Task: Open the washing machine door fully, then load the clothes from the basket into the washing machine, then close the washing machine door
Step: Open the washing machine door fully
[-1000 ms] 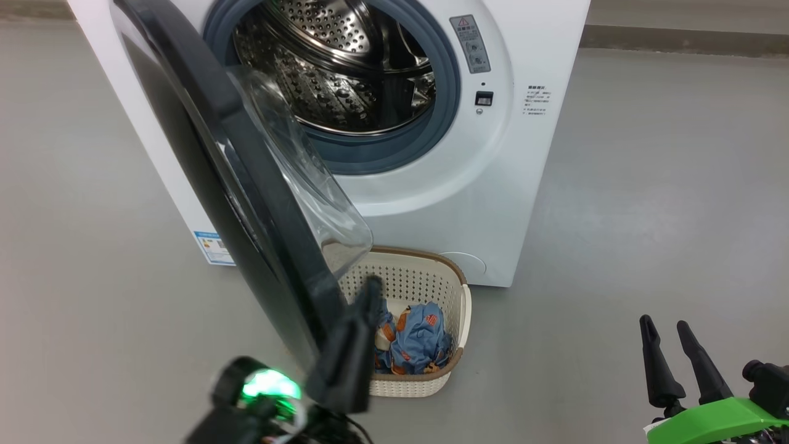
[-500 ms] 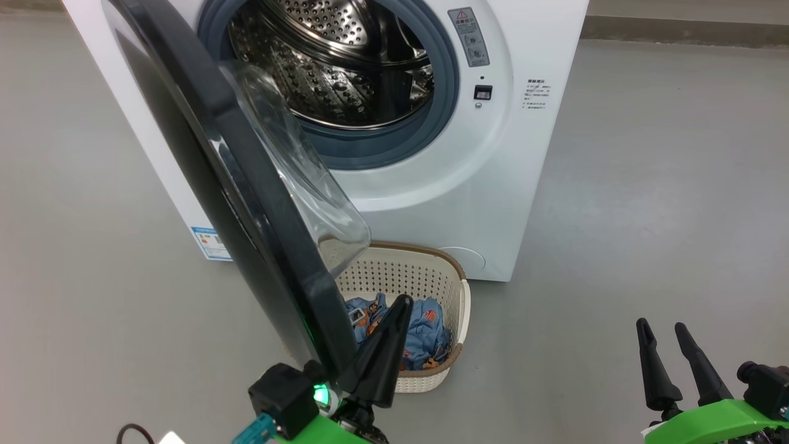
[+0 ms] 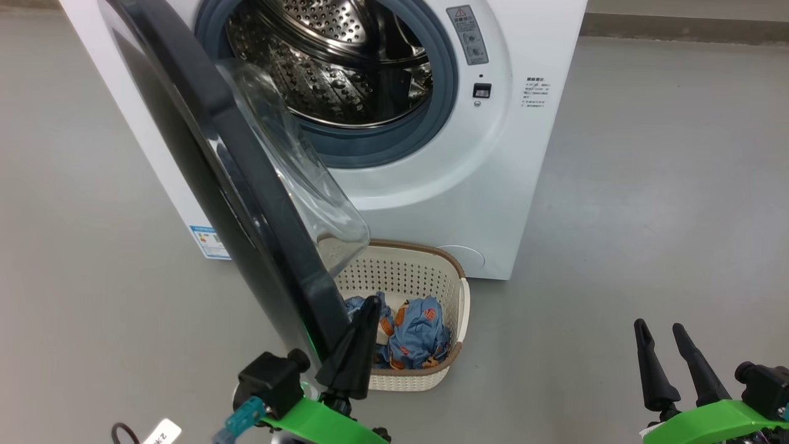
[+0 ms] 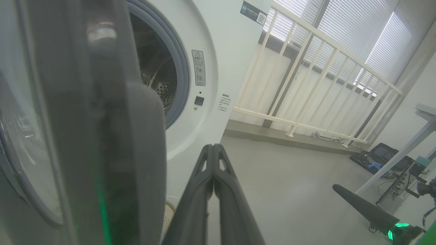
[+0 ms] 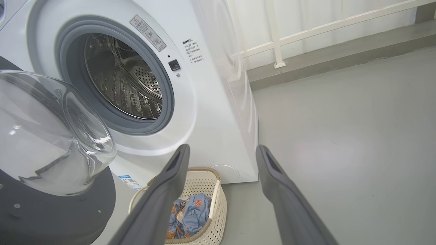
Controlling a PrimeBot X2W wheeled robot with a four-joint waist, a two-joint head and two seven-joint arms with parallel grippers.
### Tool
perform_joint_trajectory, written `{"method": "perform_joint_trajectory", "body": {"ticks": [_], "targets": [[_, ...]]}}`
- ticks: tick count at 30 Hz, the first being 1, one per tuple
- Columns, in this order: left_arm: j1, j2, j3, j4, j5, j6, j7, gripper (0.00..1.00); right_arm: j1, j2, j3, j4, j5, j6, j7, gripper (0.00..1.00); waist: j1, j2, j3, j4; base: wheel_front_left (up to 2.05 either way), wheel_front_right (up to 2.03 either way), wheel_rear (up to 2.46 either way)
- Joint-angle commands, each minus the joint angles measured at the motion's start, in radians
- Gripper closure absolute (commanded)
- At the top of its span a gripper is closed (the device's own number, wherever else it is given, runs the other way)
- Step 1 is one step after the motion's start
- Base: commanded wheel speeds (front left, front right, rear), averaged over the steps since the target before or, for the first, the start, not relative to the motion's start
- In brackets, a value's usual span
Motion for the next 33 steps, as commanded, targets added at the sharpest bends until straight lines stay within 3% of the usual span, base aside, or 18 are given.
{"method": "perform_joint_trajectory", "body": {"ticks": [1, 19, 33], "targets": [[-0.05, 0.003, 0.036, -0.019, -0.002, 0.004, -0.01, 1.0, -0.007, -0.014, 0.024, -0.024, -0.008, 0.008, -0.012, 0.0, 0.0, -0.0001, 0.0, 0.002, 0.0, 0.0, 0.0], [-0.042, 0.003, 0.101, 0.029, 0.011, -0.006, -0.01, 1.0, -0.007, -0.015, 0.024, -0.025, -0.005, 0.008, -0.012, 0.0, 0.0, -0.0001, -0.003, 0.035, 0.0, 0.0, 0.0], [-0.025, 0.003, 0.129, 0.064, 0.023, -0.016, -0.01, 1.0, -0.008, -0.02, 0.022, -0.027, -0.006, 0.008, -0.012, 0.0, 0.0, -0.0001, -0.002, 0.103, 0.0, 0.0, 0.0]]}}
